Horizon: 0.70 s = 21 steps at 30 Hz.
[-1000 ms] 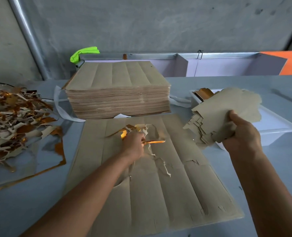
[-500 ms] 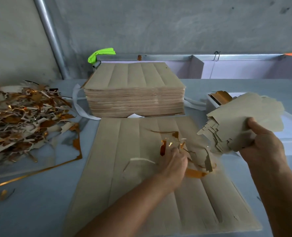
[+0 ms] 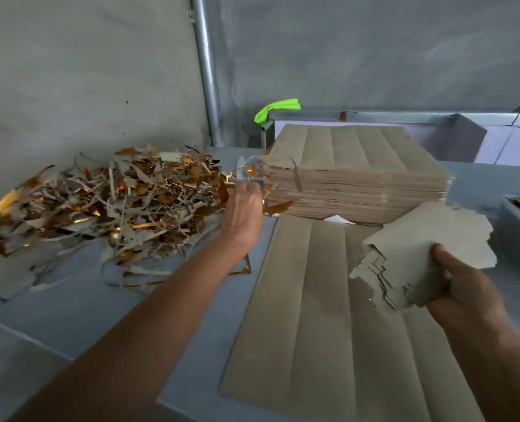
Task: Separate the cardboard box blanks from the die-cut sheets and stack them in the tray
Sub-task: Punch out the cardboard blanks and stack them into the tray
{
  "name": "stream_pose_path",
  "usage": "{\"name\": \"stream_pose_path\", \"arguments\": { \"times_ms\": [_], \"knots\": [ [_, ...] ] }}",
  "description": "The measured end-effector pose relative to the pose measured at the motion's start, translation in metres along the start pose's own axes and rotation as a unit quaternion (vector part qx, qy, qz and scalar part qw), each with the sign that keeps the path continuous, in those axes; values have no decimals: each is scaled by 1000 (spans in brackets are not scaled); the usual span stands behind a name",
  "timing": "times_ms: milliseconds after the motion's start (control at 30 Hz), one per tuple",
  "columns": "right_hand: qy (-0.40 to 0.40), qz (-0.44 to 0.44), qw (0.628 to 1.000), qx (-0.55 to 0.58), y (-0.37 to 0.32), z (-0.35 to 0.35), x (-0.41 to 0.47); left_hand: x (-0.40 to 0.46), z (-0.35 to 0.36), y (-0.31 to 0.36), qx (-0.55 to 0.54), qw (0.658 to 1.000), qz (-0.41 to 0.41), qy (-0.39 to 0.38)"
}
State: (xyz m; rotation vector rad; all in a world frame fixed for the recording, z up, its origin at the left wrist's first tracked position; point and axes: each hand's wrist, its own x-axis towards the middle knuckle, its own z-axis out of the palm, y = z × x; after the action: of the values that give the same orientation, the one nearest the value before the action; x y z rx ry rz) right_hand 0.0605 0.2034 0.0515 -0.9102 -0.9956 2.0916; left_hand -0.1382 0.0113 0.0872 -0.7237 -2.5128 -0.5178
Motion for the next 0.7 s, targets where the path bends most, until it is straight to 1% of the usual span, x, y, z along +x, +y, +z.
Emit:
{"name": "stream_pose_path", "arguments": {
  "times_ms": [133,167,200,233,267,300,333,367,400,433,467,533,600,633,667,700],
  "knots": [
    [-44,4,999,-2,19,30,-3,37,-38,-42,30,992,-8,126],
    [-52,-1,999,-8,21,35,-5,43,-46,-53,31,989,-15,142],
    [-60,-9,998,-16,24,40,-7,48,-50,-65,32,990,-30,136],
    [-67,-18,997,-23,26,43,-9,51,-51,-78,43,993,-51,92],
    [-73,-25,997,-29,28,45,-12,50,-50,-90,70,995,-71,-2],
    [-77,-31,996,-36,31,46,-14,45,-49,-100,107,980,-88,-143],
    [-80,-35,995,-45,34,46,-16,38,-46,-108,142,943,-96,-285],
    [-80,-38,995,-53,37,44,-17,32,-44,-114,169,901,-91,-389],
    [-79,-40,994,-59,39,43,-18,27,-41,-117,190,873,-75,-442],
    [-77,-42,994,-65,41,41,-18,23,-39,-118,207,866,-46,-453],
    [-75,-41,994,-71,43,39,-19,21,-36,-117,230,869,-12,-438],
    [-61,-35,995,-72,45,37,-20,17,-34,-108,261,889,44,-374],
    [-48,-38,996,-68,44,37,-20,19,-32,-99,220,920,47,-320],
    [-47,-45,995,-70,43,38,-21,19,-31,-95,205,926,40,-314],
    [-49,-53,995,-71,42,39,-22,19,-31,-90,214,925,39,-312],
    [-55,-63,994,-71,41,39,-23,20,-31,-84,247,918,49,-305]
  ]
}}
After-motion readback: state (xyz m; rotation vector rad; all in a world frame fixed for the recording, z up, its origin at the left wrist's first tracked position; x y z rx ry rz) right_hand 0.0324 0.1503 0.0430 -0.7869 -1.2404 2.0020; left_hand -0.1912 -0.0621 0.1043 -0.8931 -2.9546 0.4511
